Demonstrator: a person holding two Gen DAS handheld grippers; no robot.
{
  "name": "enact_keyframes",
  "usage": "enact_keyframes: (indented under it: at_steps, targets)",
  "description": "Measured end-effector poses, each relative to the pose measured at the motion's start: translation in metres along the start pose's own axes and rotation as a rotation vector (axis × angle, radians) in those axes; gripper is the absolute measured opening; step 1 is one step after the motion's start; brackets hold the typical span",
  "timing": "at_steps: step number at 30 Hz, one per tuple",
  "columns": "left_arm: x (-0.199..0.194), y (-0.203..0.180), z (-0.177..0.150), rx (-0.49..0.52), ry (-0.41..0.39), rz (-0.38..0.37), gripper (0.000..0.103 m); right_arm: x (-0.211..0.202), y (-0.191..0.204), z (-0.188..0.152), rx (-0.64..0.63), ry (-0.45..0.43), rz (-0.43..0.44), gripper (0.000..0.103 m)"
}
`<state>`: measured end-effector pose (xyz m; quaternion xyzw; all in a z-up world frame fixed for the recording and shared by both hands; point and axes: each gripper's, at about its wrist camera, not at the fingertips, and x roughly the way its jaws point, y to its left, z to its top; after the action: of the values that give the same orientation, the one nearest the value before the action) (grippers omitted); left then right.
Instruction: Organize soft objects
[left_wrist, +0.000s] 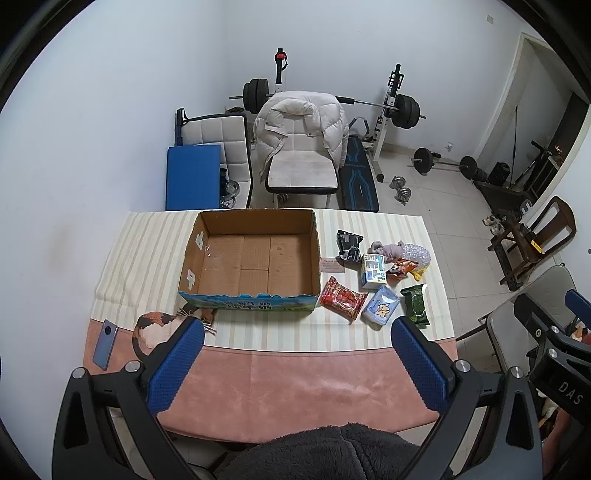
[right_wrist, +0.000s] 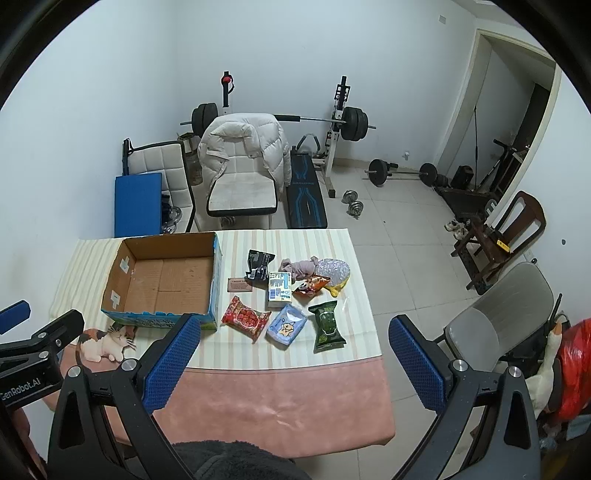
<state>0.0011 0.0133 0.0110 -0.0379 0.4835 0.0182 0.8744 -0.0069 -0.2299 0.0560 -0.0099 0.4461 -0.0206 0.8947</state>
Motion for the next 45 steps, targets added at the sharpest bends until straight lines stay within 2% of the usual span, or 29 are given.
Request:
enact_keyframes:
  at_steps: [19,45]
  targets:
    - [-0.006,-0.01,0.002,-0.005,-0.025,0.007,0.103,-0.009,0.002,0.002,-0.024,-0.037,0.017,0.103]
    - [-0.011,-0.005,0.0,-0.008,-0.038,0.005,0.103,-0.011,0.004,0.007,-0.026,-0.039,0.034,0.103]
